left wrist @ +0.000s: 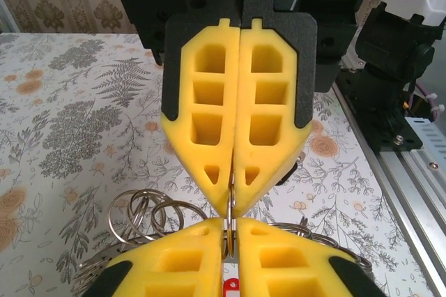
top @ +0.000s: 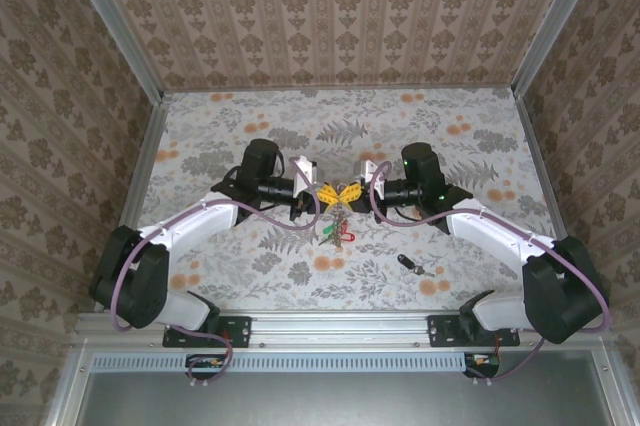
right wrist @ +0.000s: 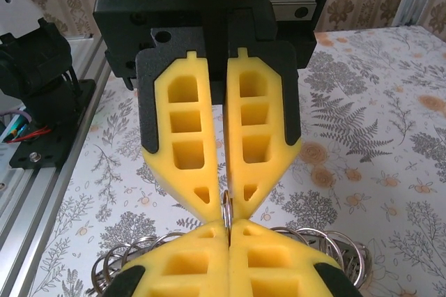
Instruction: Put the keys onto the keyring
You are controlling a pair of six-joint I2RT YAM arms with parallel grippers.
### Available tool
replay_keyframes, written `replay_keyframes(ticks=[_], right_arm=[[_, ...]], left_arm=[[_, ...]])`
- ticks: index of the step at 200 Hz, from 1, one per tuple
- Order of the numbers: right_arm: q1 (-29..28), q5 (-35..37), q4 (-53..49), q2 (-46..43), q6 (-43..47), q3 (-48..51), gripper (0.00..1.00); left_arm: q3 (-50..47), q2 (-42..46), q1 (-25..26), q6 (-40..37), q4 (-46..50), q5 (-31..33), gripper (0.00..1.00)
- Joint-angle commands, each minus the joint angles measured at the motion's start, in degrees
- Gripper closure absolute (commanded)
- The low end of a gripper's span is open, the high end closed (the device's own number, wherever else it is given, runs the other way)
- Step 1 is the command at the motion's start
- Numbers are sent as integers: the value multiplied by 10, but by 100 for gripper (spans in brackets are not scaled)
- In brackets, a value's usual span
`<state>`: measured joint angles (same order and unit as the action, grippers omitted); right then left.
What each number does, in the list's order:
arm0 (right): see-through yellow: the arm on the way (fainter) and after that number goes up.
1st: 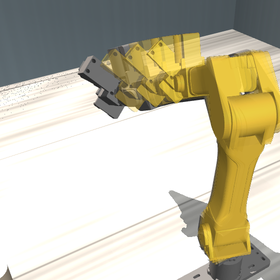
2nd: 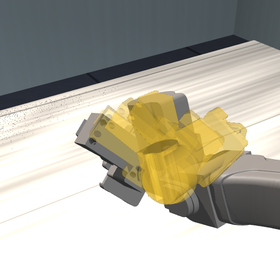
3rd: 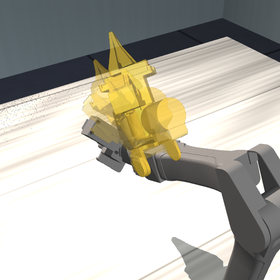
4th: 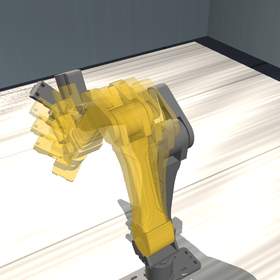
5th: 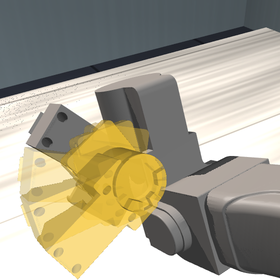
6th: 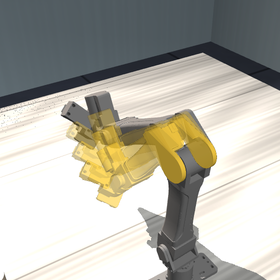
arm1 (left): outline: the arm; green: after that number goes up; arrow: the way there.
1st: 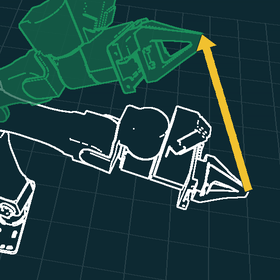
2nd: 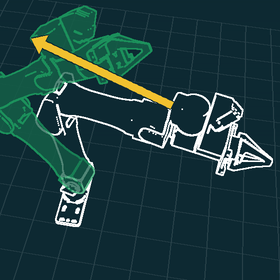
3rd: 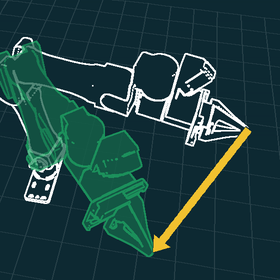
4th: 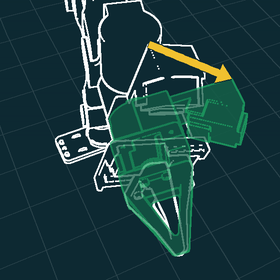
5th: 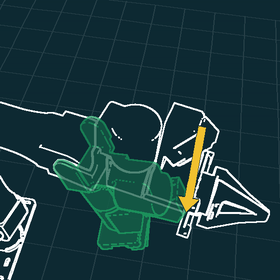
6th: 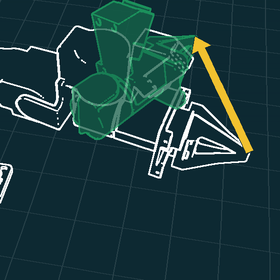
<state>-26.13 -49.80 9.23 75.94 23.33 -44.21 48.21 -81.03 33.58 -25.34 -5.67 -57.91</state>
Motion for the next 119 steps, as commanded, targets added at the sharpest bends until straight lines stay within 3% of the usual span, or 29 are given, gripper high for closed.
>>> replay_keyframes(ticks=[1, 14, 23, 43, 78, 102, 119], right_arm=[[2, -23, 22, 0, -8, -23, 100], [2, -24, 22, 1, -10, -24, 100], [2, -24, 22, -1, -11, -24, 100], [2, -15, 18, -6, -9, -20, 100], [2, 43, -40, -48, -7, -9, 76], [2, 126, -63, -109, -68, 17, 66], [3, 255, -90, -150, -169, 28, 64]], left_arm=[[15, -2, 5, -11, 2, -2, 89], [16, -2, 7, -14, 6, 2, 90], [17, -3, 8, -16, 9, 3, 100], [16, 0, 9, -17, 8, 16, 100], [8, 11, 4, -16, -3, 38, 100], [6, 23, 0, -18, -3, 49, 100], [8, 30, -3, -21, 4, 54, 100]])
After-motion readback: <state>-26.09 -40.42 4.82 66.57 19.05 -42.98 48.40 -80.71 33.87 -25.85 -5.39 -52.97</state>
